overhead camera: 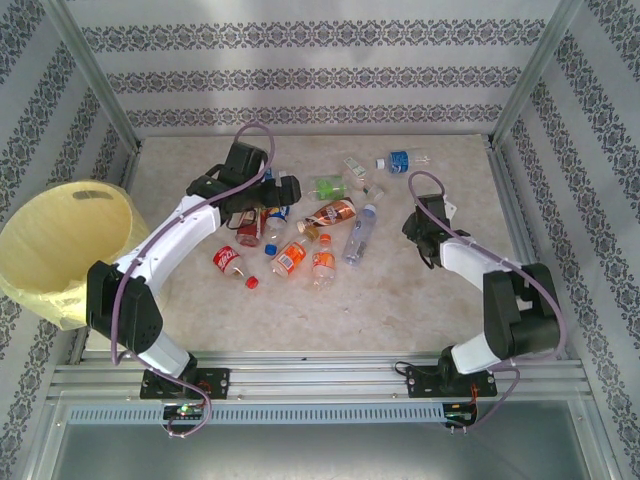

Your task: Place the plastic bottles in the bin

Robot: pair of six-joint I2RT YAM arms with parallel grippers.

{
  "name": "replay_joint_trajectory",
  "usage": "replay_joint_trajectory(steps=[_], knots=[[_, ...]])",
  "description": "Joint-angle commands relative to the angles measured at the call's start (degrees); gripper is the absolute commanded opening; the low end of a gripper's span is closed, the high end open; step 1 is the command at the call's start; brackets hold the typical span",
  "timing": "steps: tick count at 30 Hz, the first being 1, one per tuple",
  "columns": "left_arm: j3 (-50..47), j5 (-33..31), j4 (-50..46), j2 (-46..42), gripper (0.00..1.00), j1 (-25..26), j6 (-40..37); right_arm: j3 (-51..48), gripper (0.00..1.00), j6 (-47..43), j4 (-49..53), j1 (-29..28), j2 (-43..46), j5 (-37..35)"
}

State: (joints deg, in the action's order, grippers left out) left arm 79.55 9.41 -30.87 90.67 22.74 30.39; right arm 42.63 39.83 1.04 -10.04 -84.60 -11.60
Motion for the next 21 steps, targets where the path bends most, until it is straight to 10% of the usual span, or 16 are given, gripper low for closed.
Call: replay_joint_trajectory(steps=[1, 7, 21], knots=[[-3.3, 6.0, 6.7, -2.3, 1.00, -0.4, -0.7, -1.8, 0.16, -4.6, -3.8, -1.6, 4.4, -1.6], [-7.9, 6.0, 12.1, -5.3, 1.00, -0.6, -1.2, -3.0, 0.16, -11.6, -10.7, -5.6, 9.8, 3.2], [-11.7, 29.2, 35.9, -5.4, 1.00, -0.7, 2.8, 6.4, 0.18, -20.5, -16.5, -14.3, 6.8, 24.0]])
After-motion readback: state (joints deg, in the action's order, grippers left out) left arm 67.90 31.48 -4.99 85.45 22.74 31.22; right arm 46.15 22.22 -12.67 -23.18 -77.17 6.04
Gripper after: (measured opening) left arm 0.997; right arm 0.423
